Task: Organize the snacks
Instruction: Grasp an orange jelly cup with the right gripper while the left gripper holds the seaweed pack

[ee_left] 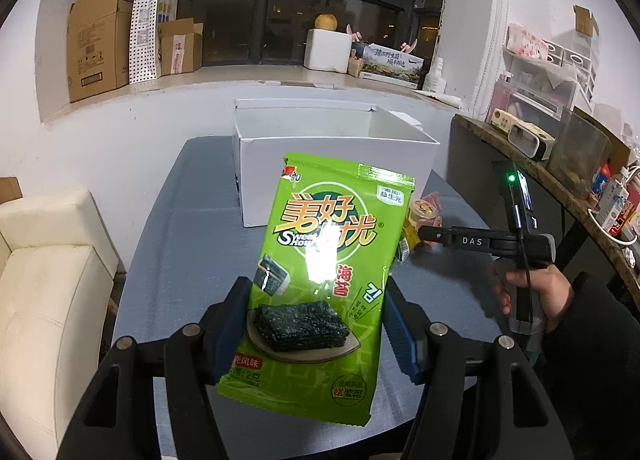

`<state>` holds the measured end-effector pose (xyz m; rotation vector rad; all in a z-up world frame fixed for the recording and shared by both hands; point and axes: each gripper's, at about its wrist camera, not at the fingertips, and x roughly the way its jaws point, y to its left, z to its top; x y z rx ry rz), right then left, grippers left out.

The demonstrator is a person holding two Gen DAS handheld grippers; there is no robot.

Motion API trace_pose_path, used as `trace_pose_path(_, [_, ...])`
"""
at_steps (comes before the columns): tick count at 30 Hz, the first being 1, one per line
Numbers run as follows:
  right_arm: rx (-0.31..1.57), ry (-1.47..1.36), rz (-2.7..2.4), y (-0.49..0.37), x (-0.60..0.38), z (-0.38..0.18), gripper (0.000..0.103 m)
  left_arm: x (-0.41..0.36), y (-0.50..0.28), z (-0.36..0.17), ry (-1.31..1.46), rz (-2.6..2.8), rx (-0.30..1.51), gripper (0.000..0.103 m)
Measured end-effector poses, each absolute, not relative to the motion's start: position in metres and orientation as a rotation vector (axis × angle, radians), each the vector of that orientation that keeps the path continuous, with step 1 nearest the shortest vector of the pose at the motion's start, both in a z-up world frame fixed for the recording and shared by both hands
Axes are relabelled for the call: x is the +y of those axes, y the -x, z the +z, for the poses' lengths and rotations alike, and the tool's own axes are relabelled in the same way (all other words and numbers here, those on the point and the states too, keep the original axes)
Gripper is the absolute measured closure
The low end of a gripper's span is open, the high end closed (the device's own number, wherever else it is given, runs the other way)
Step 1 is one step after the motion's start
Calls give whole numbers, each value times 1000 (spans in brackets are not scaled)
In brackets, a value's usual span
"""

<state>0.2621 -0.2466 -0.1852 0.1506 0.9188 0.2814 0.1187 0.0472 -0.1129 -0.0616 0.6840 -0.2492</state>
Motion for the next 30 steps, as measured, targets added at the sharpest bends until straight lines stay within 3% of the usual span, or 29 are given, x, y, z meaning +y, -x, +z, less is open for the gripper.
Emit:
trace_pose_path(2, [922, -161, 298, -263, -246, -186, 48, 46, -119, -114, 57, -246, 686, 35])
trace_pose_path(3, [929, -158, 297, -262, -246, -186, 55, 46, -120, -115, 58, -248, 688, 35])
trace_pose_path(11, [878, -79, 261, -233, -241, -168, 56, 44, -126, -110, 60, -259, 671, 35])
trace_pose_path(18, [749, -69, 293, -219, -238, -107, 55, 38, -171, -74, 64, -238, 601, 35])
trace_pose_path(24, [629, -70, 323, -239, -225, -44, 55, 34, -236, -45, 115, -205, 581, 35])
trace_pose_path(30, [641, -72, 329, -295, -210, -30, 55, 29, -300, -35, 116, -172, 601, 34])
